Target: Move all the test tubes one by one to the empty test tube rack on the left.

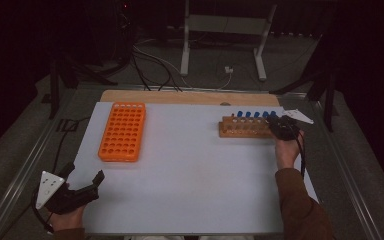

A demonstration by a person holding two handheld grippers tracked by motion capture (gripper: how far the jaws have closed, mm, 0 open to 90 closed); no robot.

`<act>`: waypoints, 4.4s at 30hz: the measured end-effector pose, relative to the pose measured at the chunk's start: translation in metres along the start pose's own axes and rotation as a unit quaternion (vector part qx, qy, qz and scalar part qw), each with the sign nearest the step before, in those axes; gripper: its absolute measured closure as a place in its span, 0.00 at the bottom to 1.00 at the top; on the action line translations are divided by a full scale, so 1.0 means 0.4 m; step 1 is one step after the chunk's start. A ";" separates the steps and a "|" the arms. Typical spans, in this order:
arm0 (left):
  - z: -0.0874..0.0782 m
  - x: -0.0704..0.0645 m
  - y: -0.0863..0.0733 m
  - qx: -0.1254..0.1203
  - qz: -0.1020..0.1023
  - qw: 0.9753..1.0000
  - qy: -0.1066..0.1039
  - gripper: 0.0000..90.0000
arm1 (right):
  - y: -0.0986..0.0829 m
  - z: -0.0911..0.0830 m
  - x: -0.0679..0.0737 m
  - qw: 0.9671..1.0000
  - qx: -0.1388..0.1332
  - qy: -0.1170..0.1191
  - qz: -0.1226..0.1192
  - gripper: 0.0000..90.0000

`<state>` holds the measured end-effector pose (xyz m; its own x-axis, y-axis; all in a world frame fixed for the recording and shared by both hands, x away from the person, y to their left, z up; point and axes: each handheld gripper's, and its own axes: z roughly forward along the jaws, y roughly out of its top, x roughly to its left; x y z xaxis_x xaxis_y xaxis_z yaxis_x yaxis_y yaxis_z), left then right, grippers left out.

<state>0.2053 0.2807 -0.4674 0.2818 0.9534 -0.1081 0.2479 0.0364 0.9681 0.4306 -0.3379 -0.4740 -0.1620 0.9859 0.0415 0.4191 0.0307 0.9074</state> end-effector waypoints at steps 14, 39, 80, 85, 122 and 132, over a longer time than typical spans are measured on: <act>0.021 -0.015 0.000 0.013 0.026 0.999 -0.035 0.01 | 0.066 -0.063 0.011 0.999 -0.033 0.005 -0.017 0.85; 0.132 -0.110 0.073 0.015 0.078 0.989 -0.124 0.01 | 0.101 -0.174 0.139 0.988 -0.052 0.132 -0.068 0.85; 0.344 -0.360 0.106 0.075 0.108 0.969 -0.210 0.52 | 0.067 -0.179 0.609 0.923 0.004 0.363 -0.127 0.85; 0.349 -0.376 0.102 0.078 0.123 0.966 -0.215 0.69 | 0.063 -0.178 0.623 0.920 0.008 0.371 -0.128 0.85; 0.334 -0.296 0.116 0.071 0.090 0.976 -0.185 0.87 | 0.062 -0.185 0.530 0.929 0.006 0.353 -0.109 0.04; 0.311 -0.248 0.123 0.061 0.074 0.981 -0.169 0.87 | 0.031 -0.196 0.470 0.943 -0.001 0.304 -0.133 0.00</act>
<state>0.3050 0.1506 -0.4371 0.6094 0.7908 -0.0568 0.2845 -0.1513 0.9466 0.3352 -0.1649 -0.4223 -0.7442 0.6665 0.0438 0.2900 0.2633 0.9201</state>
